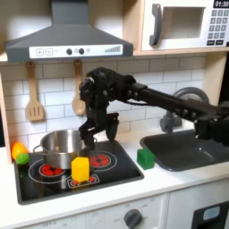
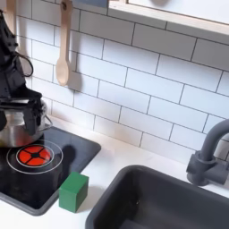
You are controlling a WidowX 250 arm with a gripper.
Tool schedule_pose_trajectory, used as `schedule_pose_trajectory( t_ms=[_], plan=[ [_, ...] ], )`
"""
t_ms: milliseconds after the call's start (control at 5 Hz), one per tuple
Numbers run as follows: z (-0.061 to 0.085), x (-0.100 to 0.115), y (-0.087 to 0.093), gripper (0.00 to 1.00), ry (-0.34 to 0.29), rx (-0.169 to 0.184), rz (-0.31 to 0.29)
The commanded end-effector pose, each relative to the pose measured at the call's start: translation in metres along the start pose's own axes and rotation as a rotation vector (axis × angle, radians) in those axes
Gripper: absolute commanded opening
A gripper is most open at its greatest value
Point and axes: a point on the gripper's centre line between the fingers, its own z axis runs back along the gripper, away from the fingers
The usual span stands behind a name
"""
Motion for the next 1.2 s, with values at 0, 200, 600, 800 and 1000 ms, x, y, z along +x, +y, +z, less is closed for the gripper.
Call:
schedule_pose_trajectory(
  t_ms=[0,200,600,800,1000],
  plan=[
    [0.011,-0.023,-0.017,1.0,0.001,-0.024,-0.065],
    [0.016,-0.035,-0.029,1.0,0.003,-0.032,-0.122],
    [0.025,-0.049,-0.042,1.0,0.003,-0.038,-0.192],
    [0.027,-0.059,-0.045,1.0,0.016,-0.044,-0.218],
    [0.03,-0.072,-0.056,1.0,0.026,-0.059,-0.276]
  ],
)
